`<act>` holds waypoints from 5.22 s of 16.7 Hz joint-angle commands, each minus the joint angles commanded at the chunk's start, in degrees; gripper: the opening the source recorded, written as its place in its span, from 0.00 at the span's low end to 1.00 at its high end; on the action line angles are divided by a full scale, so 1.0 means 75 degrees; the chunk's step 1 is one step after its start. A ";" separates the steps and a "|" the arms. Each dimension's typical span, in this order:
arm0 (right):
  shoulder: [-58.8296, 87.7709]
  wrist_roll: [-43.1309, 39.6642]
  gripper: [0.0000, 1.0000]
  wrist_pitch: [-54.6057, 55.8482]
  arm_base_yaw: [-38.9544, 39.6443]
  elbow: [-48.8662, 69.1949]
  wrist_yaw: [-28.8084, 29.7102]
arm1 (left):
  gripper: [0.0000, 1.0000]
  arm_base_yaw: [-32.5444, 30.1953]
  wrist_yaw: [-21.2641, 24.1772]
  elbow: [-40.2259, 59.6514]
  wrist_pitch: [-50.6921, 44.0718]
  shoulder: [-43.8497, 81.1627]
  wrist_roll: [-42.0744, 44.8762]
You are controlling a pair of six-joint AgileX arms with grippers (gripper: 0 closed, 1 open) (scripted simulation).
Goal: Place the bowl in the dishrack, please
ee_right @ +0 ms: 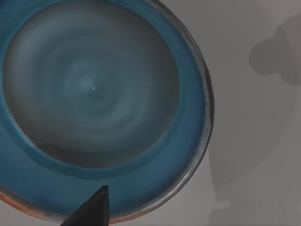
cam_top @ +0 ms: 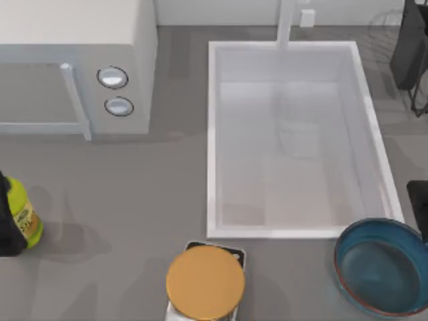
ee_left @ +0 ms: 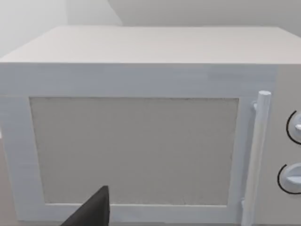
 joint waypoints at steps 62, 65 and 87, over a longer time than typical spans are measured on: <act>0.0245 -0.0043 0.00 -0.3055 -0.0047 0.3269 0.0006 | 1.00 0.0000 0.0000 0.0000 0.0000 0.0000 0.0000; 0.0271 -0.0033 0.00 -0.3035 -0.0016 0.3247 0.0002 | 1.00 0.0000 0.0000 0.0000 0.0000 0.0000 0.0000; -0.2910 -0.1505 0.00 0.7582 -0.6161 0.0956 -0.4471 | 1.00 0.0000 0.0000 0.0000 0.0000 0.0000 0.0000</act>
